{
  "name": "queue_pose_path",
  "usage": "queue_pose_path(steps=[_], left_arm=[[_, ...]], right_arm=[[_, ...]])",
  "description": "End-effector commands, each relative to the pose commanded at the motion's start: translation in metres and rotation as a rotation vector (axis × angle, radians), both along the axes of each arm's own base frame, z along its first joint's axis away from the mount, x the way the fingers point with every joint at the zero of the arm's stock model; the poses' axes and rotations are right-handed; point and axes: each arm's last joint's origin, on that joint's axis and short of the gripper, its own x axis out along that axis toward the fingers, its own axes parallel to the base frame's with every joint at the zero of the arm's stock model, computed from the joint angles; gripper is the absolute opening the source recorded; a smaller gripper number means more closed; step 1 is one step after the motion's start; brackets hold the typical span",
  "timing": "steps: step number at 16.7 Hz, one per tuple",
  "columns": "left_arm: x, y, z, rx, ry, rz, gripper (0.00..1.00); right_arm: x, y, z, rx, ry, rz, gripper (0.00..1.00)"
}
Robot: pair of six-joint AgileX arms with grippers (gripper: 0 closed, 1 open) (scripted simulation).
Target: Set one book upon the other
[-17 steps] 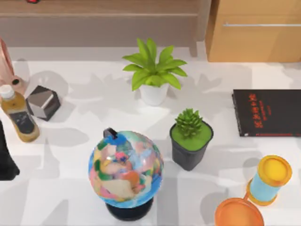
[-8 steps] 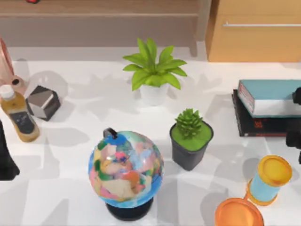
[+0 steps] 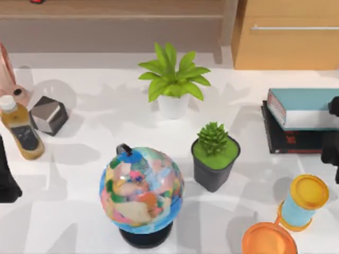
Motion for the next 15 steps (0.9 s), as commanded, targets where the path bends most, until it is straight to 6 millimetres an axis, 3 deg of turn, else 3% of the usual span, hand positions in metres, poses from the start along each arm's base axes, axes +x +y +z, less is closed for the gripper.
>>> queue_pose_path(steps=[5,15], left_arm=[[0.0000,0.0000,0.0000,0.000,0.000,0.000,1.00],[0.0000,0.0000,0.0000,0.000,0.000,0.000,1.00]], right_arm=[[0.0015,0.0003,-0.0011,-0.001,0.001,0.002,0.00],[0.0015,0.0003,-0.0011,-0.001,0.001,0.002,0.75]])
